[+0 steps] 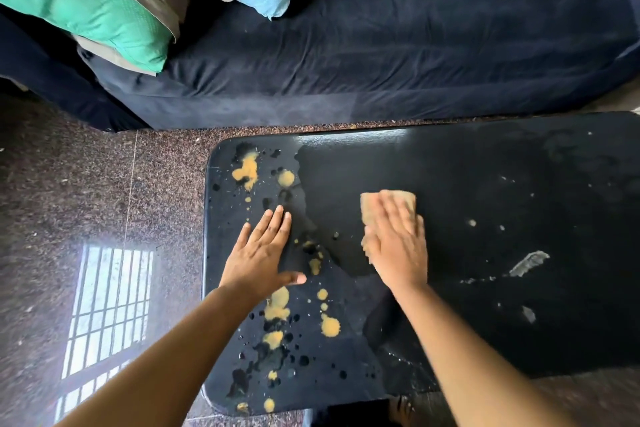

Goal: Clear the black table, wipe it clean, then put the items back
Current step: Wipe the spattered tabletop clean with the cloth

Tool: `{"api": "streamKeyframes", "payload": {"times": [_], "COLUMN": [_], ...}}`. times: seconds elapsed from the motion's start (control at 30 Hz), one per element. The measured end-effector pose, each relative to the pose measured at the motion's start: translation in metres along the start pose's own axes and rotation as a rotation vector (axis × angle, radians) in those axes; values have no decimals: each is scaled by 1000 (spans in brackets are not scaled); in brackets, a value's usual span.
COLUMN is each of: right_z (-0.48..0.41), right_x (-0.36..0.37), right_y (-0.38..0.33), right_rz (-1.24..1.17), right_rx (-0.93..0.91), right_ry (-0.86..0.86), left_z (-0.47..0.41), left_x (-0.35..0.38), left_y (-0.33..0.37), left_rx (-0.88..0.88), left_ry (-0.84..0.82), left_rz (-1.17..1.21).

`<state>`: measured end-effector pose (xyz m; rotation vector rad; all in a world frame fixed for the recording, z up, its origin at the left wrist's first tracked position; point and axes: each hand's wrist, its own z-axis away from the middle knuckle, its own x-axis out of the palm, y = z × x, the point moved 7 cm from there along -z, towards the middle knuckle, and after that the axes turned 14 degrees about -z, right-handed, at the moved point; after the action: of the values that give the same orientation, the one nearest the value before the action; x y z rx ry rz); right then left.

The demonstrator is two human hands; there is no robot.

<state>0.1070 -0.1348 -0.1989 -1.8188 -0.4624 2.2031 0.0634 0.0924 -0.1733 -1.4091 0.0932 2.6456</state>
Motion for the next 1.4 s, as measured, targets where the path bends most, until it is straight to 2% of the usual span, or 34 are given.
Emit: {"api": "streamKeyframes", "payload": {"times": [0.03, 0.07, 0.1, 0.2, 0.27, 0.3, 0.33, 0.43, 0.5, 0.57, 0.63, 0.7, 0.73, 0.77, 0.8, 0.9, 0.97, 1.0, 1.07, 1.13, 1.17, 1.23, 1.33, 1.4], "right_z": [5, 12, 17, 36, 34, 31, 27, 25, 30, 32, 40, 42, 39, 30, 19, -18, -27, -25, -8, 14, 18, 16, 15, 26], "right_x": [-2, 2, 11, 33, 26, 23, 17, -2, 4, 23, 37, 32, 27, 22, 13, -12, -5, 4, 20, 26, 23, 12, -8, 3], "right_y": [-1, -12, -30, -77, -65, -49, -29, 2, -19, -57, -89, -94, -84, -70, -52, -18, -35, -51, -85, -90, -78, -42, -9, -26], "right_rz": [-46, -93, -123, -56, 21, 45, 42, -61, -114, -139, -113, -59, -20, 11, 15, -71, -105, -112, -91, -34, -5, 7, -92, -112], "right_rx": [172, 258, 245, -165, -344, -320, -211, 201, 264, 106, -160, -391, -445, -417, -313, 70, 107, 45, -219, -442, -483, -364, -23, -17], "right_ry": [84, 124, 109, -52, -148, -160, -136, 90, 157, 65, -64, -153, -189, -214, -189, 19, 58, 34, -79, -207, -236, -215, 10, 40], "left_z": [5, 9, 10, 8, 7, 7, 7, 5, 5, 4, 5, 4, 4, 4, 5, 3, 1, 1, 1, 1, 2, 3, 2, 2], "left_x": [4, 6, 7, 7, 7, 7, 8, 7, 9, 9, 9, 9, 9, 9, 10, 11, 12, 13, 13, 13, 13, 11, 11, 11], "left_y": [0, 1, 1, 3, 5, 6, 7, 8, 9, 10, 9, 9, 10, 10, 11, 10, 10, 9, 9, 9, 10, 11, 11, 11], "left_rx": [-26, -52, -74, -116, -134, -140, -147, -164, -174, -178, -186, -190, -188, -186, -186, -192, -190, -194, -199, -199, -200, -199, -198, -199], "left_ry": [7, 8, 8, 17, 7, -1, -11, -35, -56, -71, -71, -73, -82, -89, -94, -89, -89, -90, -91, -90, -90, -92, -97, -102], "left_rz": [-6, -3, 5, 40, 51, 49, 49, 63, 67, 52, 51, 43, 40, 34, 26, 13, 10, 11, 24, 28, 31, 37, 43, 37]}}
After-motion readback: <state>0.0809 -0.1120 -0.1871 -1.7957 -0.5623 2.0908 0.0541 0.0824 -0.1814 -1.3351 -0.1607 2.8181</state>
